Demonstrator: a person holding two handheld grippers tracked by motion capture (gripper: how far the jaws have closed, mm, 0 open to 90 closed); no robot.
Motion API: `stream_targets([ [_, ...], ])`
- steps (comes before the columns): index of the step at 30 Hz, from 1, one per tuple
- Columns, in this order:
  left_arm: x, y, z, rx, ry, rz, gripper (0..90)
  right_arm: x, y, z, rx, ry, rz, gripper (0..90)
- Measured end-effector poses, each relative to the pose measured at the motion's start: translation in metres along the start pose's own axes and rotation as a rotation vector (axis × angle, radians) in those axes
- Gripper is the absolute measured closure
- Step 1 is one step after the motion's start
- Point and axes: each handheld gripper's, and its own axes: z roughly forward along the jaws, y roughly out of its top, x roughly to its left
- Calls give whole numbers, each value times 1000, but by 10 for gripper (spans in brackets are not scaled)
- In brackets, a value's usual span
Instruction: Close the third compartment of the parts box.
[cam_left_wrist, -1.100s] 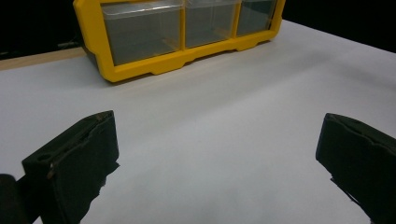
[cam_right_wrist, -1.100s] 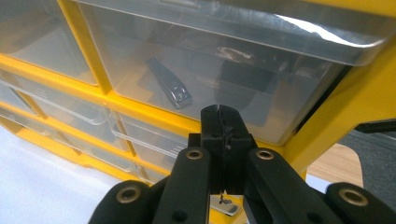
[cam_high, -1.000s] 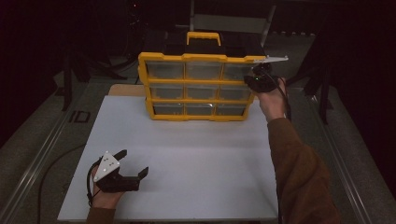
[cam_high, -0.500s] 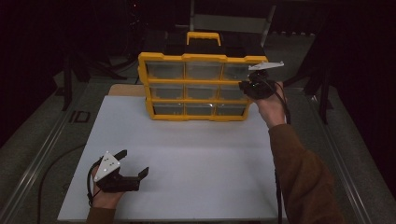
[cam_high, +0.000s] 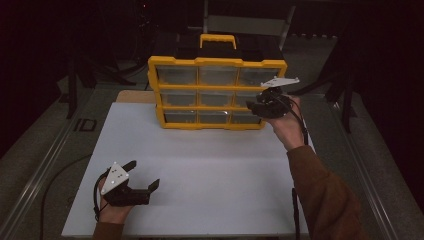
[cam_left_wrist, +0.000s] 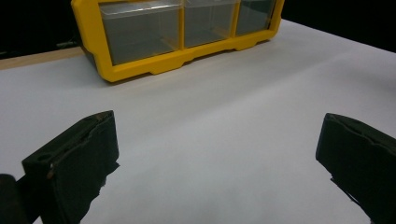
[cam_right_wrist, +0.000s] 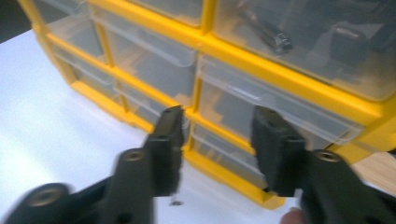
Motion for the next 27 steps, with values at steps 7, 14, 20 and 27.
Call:
stream_targets([
  [7, 0, 0, -1, -2, 2, 0, 1, 16, -7, -3, 15, 14, -39, 342],
  [14, 0, 0, -1, -6, 1, -1, 1, 28, -16, -8, 14, 23, -58, 242],
  [20, 0, 0, -1, -6, 1, 0, 1, 34, -29, -12, 11, 38, -67, 161],
  [27, 1, 0, -1, -5, -3, -1, 1, 44, -46, -21, -12, 75, -91, 122],
])
